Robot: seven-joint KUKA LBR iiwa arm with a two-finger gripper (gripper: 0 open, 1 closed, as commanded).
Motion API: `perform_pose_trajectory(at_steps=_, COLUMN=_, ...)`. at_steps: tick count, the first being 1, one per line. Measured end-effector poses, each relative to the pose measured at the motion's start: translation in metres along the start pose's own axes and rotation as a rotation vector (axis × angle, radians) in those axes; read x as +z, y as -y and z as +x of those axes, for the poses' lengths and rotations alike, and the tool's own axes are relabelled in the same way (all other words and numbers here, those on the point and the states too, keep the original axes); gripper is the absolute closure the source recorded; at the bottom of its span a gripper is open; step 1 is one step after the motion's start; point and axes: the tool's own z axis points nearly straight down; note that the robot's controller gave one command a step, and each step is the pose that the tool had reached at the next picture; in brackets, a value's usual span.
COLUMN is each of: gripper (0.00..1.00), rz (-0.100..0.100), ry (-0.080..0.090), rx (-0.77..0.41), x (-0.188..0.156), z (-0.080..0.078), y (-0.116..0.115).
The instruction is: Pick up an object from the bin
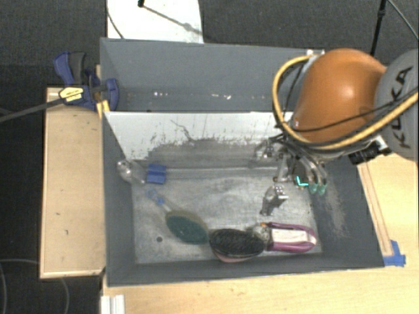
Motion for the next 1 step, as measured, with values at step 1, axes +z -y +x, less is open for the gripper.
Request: perform_pose_trajectory(at_steps=1, gripper=0.0, rz=-0.002, ry=-0.001, rx=-0.103, x=0.0779, z=0.0419, y=-0.07)
